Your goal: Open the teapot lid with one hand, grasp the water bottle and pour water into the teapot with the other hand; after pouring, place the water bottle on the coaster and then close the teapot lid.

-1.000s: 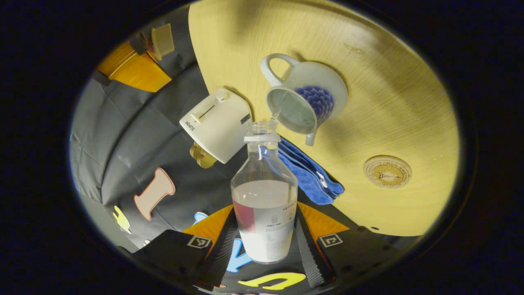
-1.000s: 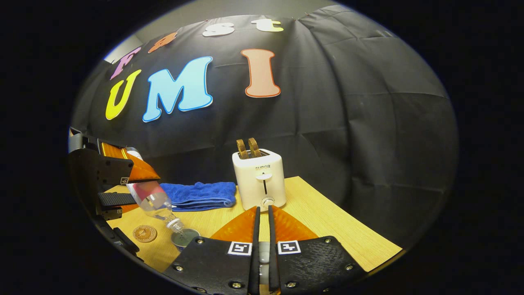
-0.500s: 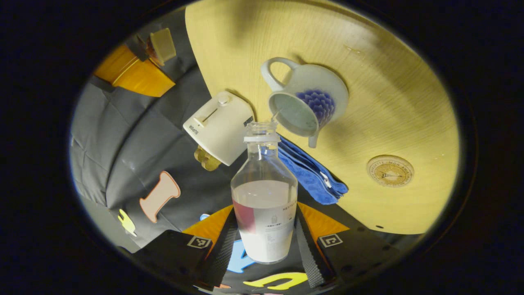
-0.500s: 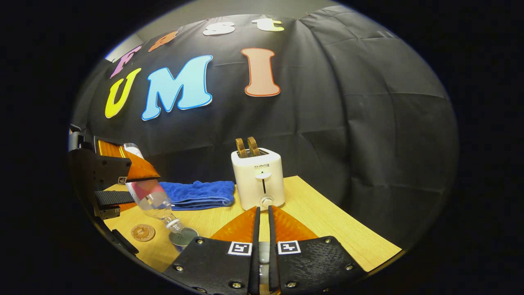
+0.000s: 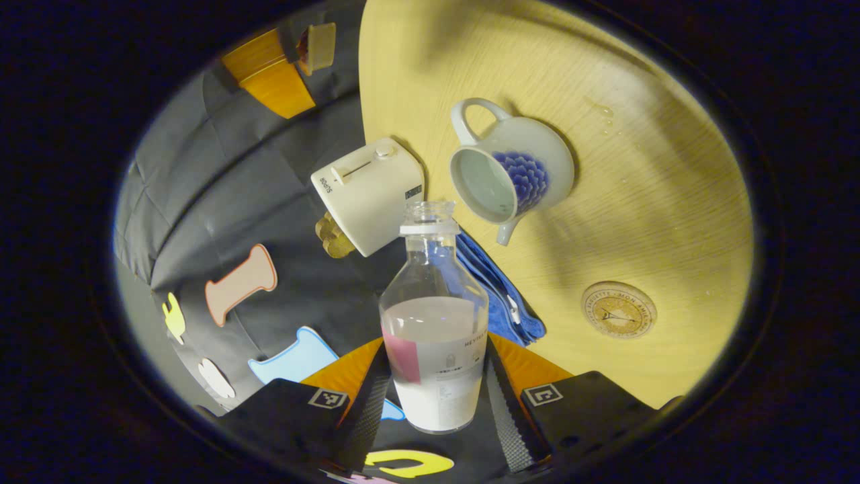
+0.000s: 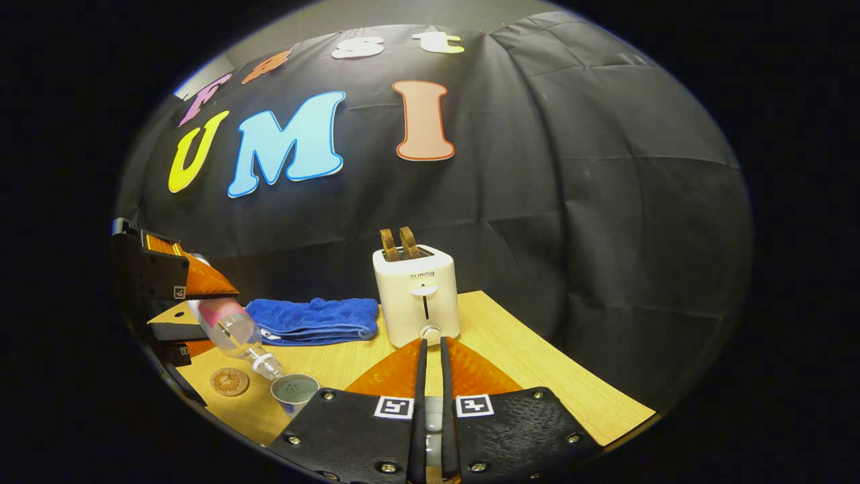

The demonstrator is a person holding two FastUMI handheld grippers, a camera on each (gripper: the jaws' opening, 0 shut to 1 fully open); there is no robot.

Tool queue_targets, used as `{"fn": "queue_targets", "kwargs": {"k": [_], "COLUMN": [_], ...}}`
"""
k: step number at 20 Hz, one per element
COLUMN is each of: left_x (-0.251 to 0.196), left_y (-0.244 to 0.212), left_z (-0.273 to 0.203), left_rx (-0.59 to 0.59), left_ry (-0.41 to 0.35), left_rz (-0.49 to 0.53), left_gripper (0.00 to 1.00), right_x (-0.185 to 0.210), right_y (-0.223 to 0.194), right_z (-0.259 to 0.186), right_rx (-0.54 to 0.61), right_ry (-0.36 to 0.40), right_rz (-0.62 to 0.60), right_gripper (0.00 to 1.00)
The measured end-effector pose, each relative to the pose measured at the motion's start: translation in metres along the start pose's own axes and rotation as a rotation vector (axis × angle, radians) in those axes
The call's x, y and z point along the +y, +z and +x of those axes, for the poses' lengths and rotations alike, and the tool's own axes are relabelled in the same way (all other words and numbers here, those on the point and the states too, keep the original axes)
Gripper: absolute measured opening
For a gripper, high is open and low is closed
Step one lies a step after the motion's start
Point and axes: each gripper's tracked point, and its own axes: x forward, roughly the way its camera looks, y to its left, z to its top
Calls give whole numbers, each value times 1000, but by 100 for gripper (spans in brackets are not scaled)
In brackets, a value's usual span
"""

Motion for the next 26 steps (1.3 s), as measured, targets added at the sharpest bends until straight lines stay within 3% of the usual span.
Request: {"fn": "queue_targets", "kwargs": {"k": [8, 13, 15, 16, 23, 26], "left_x": [-31, -46, -55, -54, -76, -85], "left_y": [-21, -27, -31, -34, -31, -29], "left_z": [-3, -2, -6, -10, -15, -16], "left_rx": [-2, -18, -28, -39, -67, -78], "left_ry": [-23, -33, -44, -32, -36, -52], "left_rz": [-218, -417, -519, -578, -1047, -1300], "left_gripper": [86, 87, 87, 87, 86, 87], "right_x": [-10, -5, -4, -4, 4, 7], "right_y": [9, 4, 4, 4, -1, -3], "right_z": [-6, -4, -4, -4, -1, 0], "right_rx": [-25, -14, -14, -12, 1, 5], "right_ry": [-17, -16, -15, -15, 2, 10], "right_rz": [43, 23, 19, 19, 17, 15], "right_gripper": [9, 9, 13, 9, 9, 9]}}
